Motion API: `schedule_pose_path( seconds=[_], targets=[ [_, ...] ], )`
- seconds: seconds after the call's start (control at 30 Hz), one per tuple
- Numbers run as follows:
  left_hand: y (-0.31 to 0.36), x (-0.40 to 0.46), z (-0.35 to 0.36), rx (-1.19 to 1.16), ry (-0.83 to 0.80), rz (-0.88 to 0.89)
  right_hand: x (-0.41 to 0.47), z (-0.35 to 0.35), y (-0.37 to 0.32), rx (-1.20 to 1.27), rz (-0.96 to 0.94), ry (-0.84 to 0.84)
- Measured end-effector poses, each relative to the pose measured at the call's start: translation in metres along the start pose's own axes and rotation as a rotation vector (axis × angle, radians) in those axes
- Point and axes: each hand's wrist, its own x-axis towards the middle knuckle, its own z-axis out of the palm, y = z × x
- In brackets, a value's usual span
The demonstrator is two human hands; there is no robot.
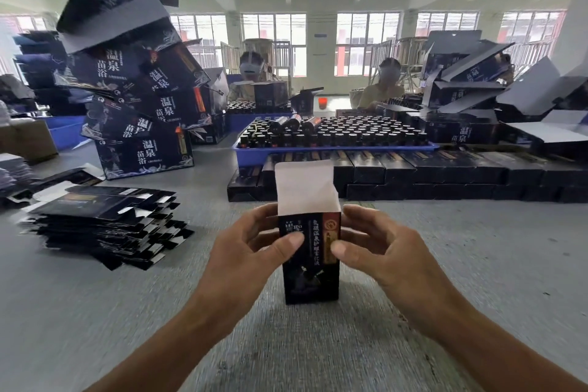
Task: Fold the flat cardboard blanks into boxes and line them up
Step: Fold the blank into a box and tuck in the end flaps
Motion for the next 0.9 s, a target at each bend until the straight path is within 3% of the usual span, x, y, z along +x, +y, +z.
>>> schedule_pose_path(
  seconds=[0.23,0.47,0.9],
  targets=[
    [-0.004,0.0,0.001,0.008,0.02,0.076,0.002,-0.001,-0.002,0.088,-0.007,-0.009],
    [-0.01,-0.006,0.003,0.167,0.049,0.273,0.002,-0.001,-0.001,0.071,-0.03,0.009],
    [-0.01,-0.003,0.0,0.123,-0.006,0.268,-0.003,0.001,-0.004,-0.055,-0.182,0.016]
  ],
)
